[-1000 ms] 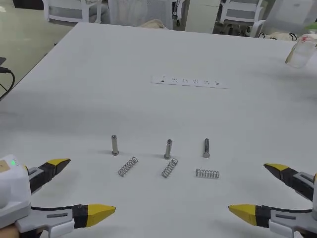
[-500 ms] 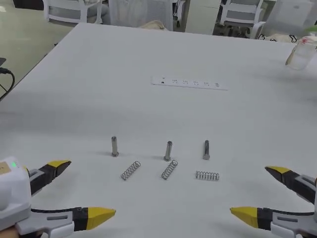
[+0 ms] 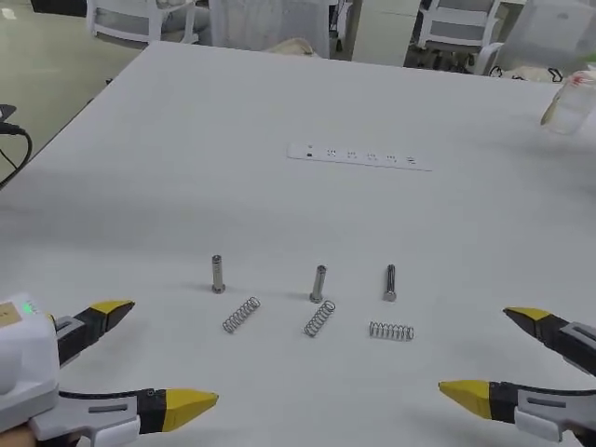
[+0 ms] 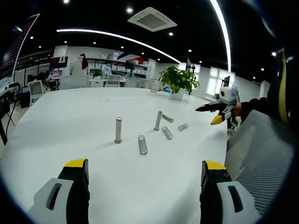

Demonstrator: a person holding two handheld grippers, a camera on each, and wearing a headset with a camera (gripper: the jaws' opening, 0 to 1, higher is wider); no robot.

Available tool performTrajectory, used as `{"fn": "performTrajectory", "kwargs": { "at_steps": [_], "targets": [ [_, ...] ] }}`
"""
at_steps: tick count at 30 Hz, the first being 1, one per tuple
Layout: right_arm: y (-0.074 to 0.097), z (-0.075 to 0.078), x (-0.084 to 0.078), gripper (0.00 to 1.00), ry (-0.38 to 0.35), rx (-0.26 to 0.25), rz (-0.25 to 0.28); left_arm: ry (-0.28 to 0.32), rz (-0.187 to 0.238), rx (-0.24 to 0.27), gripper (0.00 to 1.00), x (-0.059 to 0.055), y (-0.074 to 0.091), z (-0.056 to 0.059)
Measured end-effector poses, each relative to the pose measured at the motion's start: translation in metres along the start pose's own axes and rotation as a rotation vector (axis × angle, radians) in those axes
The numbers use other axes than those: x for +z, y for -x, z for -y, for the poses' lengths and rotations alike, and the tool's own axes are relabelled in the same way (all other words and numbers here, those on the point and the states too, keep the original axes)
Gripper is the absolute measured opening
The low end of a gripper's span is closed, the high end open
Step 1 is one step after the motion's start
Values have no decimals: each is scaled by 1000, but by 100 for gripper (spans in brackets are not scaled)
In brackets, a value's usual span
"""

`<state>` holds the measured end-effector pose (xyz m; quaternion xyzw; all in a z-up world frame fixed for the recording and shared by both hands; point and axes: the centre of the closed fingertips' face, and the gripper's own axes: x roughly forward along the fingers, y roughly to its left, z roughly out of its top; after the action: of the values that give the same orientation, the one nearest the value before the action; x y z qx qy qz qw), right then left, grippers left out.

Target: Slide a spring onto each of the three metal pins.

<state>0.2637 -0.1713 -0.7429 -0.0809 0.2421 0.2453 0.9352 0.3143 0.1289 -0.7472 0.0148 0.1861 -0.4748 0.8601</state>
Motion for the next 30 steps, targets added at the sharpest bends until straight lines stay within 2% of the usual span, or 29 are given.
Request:
{"fn": "performTrajectory", "kwargs": {
  "at_steps": [5,14,25,30],
  "targets": [
    [-3,6,13,85,13,-1,-1,0,2,2,98,0,1,0],
    [-20,12,33,80,46,10,-15,0,5,2,98,0,1,1],
    [-39,23,43,74,72,18,-49,0,5,2,98,0,0,2],
    [-47,29,50,71,61,10,-58,0,4,0,98,-1,0,3]
  ]
}}
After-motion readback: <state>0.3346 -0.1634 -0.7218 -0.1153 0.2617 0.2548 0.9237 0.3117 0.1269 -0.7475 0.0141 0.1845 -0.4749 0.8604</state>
